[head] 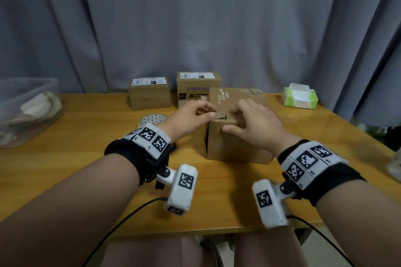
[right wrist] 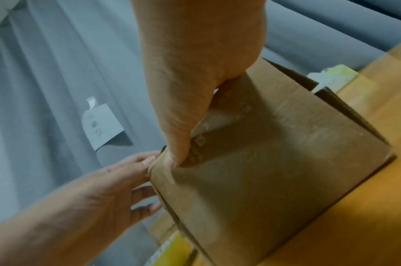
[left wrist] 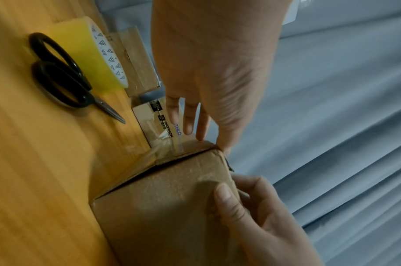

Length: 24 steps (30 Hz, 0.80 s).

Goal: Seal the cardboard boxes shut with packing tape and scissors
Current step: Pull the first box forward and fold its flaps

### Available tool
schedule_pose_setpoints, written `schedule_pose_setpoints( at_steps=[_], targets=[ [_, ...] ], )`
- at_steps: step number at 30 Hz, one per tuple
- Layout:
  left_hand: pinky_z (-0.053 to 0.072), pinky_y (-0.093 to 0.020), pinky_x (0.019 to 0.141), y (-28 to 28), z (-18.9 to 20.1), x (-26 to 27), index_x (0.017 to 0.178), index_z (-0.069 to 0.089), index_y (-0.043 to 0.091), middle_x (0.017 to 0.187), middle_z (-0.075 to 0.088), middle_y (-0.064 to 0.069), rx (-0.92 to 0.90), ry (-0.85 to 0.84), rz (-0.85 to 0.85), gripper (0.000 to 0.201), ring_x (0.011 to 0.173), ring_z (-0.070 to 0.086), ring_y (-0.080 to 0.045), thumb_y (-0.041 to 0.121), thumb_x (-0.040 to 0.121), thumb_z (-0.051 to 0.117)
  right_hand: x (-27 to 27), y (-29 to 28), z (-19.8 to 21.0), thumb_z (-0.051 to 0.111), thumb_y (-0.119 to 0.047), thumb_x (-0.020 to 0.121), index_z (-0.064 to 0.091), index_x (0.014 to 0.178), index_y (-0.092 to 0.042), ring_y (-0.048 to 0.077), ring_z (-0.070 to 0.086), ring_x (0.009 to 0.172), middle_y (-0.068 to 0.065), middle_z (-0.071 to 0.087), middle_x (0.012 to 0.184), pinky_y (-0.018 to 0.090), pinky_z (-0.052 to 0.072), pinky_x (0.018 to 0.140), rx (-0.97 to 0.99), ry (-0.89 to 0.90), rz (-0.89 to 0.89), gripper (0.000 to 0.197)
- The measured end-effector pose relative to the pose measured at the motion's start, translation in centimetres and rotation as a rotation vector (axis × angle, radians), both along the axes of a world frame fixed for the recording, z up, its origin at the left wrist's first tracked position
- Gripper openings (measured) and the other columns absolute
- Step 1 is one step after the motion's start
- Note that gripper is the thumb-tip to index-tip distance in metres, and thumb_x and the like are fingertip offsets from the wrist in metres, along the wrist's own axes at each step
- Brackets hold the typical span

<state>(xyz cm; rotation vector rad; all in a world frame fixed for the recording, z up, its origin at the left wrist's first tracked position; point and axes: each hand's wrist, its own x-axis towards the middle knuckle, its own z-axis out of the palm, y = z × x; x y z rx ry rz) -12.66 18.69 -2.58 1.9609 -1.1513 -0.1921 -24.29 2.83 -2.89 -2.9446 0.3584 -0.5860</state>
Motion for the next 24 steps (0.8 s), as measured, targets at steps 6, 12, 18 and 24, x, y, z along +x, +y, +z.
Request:
schedule_pose_setpoints(
  at_steps=[6, 12, 18, 24],
  targets=[
    [0.034, -0.019, 0.092, -0.8, 0.1, -0.2, 0.112, 0.06, 0.019, 0.119, 0.042, -0.005, 0.09, -0.055, 0.021, 0.023, 0.102, 0.048, -0.01, 0.031, 0.093, 0.054, 0.7, -0.2, 1.2, 0.068, -0.048, 0.081, 0.058, 0.083, -0.034, 0.014, 0.052, 0.1, -0.009, 0.052, 0.099, 0.037, 0.044, 0.092, 0.276, -0.051, 0.174, 0.017],
    [0.027, -0.033, 0.11, -1.3, -0.2, -0.3, 0.105, 0.054, 0.034, 0.117, 0.035, -0.003, 0.131, -0.042, -0.005, 0.011, 0.118, 0.034, -0.017, 0.034, 0.097, 0.046, 1.0, -0.1, 2.3, 0.065, -0.034, 0.088, 0.071, 0.11, -0.017, 0.017, 0.051, 0.11, 0.002, 0.051, 0.119, 0.029, 0.041, 0.098, 0.169, 0.147, 0.23, 0.028],
    [0.021, -0.042, 0.113, -1.3, 0.0, 0.1, 0.107, 0.05, 0.029, 0.12, 0.033, -0.002, 0.169, -0.053, 0.001, 0.012, 0.125, 0.026, -0.021, 0.03, 0.099, 0.04, 1.8, 1.1, 4.4, 0.048, -0.033, 0.098, 0.063, 0.117, -0.018, 0.019, 0.041, 0.111, 0.0, 0.034, 0.114, 0.03, 0.036, 0.099, 0.022, 0.356, 0.19, 0.028],
    [0.042, -0.027, 0.084, -0.5, 0.6, 0.5, 0.103, 0.039, 0.025, 0.111, 0.036, -0.003, 0.0, 0.086, -0.067, 0.009, 0.097, 0.041, -0.013, 0.028, 0.102, 0.031, 2.4, 1.4, 4.6, 0.04, -0.037, 0.101, 0.064, 0.106, -0.015, 0.019, 0.036, 0.111, 0.0, 0.032, 0.115, 0.032, 0.032, 0.1, -0.038, 0.398, 0.174, 0.032]
  ],
)
